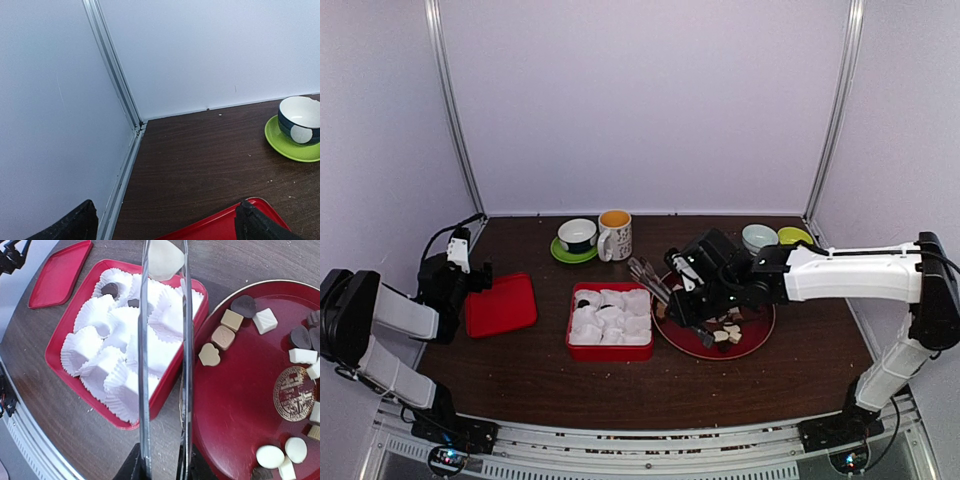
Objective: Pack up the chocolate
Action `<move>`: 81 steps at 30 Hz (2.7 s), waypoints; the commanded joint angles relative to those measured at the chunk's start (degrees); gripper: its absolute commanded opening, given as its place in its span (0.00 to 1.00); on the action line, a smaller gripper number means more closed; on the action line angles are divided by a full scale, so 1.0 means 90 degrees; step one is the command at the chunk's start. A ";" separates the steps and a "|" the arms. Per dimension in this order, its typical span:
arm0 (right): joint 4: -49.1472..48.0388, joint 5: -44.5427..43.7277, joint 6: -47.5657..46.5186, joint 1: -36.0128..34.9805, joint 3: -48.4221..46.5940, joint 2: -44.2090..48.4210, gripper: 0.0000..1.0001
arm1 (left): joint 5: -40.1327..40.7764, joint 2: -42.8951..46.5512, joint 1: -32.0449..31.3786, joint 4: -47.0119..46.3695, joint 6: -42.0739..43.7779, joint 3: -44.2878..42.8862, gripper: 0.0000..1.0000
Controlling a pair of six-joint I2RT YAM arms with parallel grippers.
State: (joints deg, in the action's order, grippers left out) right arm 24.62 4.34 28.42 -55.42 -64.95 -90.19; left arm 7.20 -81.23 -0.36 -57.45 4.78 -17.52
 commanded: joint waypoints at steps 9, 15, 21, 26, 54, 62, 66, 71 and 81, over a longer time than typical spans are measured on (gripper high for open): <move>0.0495 -0.0812 -0.0021 -0.0245 -0.1014 -0.1006 0.25 | -0.0078 -0.0037 0.0040 -0.0419 -0.0023 0.0026 0.98; 0.0685 -0.0936 -0.0048 -0.0292 -0.1014 -0.1014 0.26 | -0.0078 -0.0032 0.0040 -0.0423 -0.0023 0.0028 0.98; 0.0765 -0.0998 -0.0042 -0.0415 -0.0898 -0.0960 0.28 | -0.0082 -0.0036 0.0040 -0.0423 -0.0023 0.0032 0.98; 0.0810 -0.1101 0.0001 -0.0428 -0.0870 -0.1017 0.30 | -0.0078 -0.0036 0.0040 -0.0420 -0.0023 0.0024 0.98; 0.1719 -0.2121 0.0520 -0.0357 -0.0024 0.0822 0.35 | -0.0077 -0.0037 0.0040 -0.0418 -0.0023 0.0025 0.98; 0.1982 -0.1946 0.0884 -0.0091 0.1044 0.1725 0.36 | -0.0077 -0.0037 0.0040 -0.0415 -0.0025 0.0026 0.98; 0.1854 -0.1698 0.1023 0.0011 0.1498 0.1987 0.37 | -0.0073 -0.0037 0.0040 -0.0417 -0.0023 0.0031 0.98; 0.1746 -0.1348 0.1171 0.0107 0.1694 0.1928 0.38 | -0.0078 -0.0037 0.0040 -0.0421 -0.0023 0.0027 0.98; 0.2308 -0.0087 0.1084 0.0098 0.1991 0.2610 0.37 | -0.0078 -0.0037 0.0040 -0.0418 -0.0023 0.0023 0.98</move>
State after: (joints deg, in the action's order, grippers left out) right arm 42.35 -2.55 38.76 -54.61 -48.01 -70.50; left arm 7.20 -81.23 -0.36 -57.45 4.78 -17.52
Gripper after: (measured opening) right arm 0.373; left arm 0.978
